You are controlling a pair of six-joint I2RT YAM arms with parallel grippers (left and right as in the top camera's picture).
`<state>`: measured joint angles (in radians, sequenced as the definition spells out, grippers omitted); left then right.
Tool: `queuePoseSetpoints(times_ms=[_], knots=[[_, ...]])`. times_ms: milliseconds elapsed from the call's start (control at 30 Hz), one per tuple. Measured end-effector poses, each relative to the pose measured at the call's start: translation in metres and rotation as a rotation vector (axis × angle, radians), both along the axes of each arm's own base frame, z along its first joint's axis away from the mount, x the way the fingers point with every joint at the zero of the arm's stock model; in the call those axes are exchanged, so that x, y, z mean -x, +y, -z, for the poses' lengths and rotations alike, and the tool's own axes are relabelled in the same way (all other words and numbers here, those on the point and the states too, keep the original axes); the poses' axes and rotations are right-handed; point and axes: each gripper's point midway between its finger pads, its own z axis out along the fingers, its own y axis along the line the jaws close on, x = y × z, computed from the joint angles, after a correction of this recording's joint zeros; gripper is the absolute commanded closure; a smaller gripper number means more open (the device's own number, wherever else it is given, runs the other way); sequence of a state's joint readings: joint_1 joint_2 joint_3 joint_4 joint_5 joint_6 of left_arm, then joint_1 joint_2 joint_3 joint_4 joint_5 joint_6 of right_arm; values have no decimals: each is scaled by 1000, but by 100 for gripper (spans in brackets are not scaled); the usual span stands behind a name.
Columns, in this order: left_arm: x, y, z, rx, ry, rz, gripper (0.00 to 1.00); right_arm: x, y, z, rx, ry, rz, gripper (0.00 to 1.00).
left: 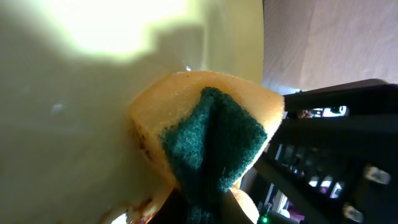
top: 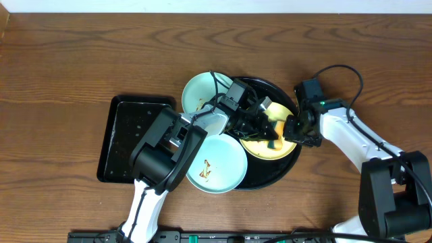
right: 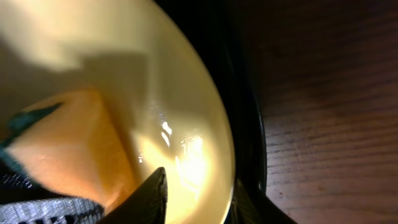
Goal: Clean dirty plates on tray and stack at the side
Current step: 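Scrub the yellow plate surface with the sponge in the left gripper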
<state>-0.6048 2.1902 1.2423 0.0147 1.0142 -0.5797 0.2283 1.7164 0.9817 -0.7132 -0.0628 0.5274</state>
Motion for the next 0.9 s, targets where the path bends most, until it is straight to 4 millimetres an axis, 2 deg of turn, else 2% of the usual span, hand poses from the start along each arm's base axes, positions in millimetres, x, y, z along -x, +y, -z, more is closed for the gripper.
queuePoseSetpoints(times_ms=[67,100,167,500,900], knots=[[0,0,0,0,0,0,92,2,0,4,-5,3,14,75],[0,0,0,0,0,0,92,3,0,5,-8,5,19,80],[0,0,0,-1,1,0,92,6,0,7,-9,10,29,98],[2,1,1,-9,13,0,93,7,-4,7,0,3,80,98],[9,10,8,-100,50,8,93,7,-4,7,-1,6,91,99]])
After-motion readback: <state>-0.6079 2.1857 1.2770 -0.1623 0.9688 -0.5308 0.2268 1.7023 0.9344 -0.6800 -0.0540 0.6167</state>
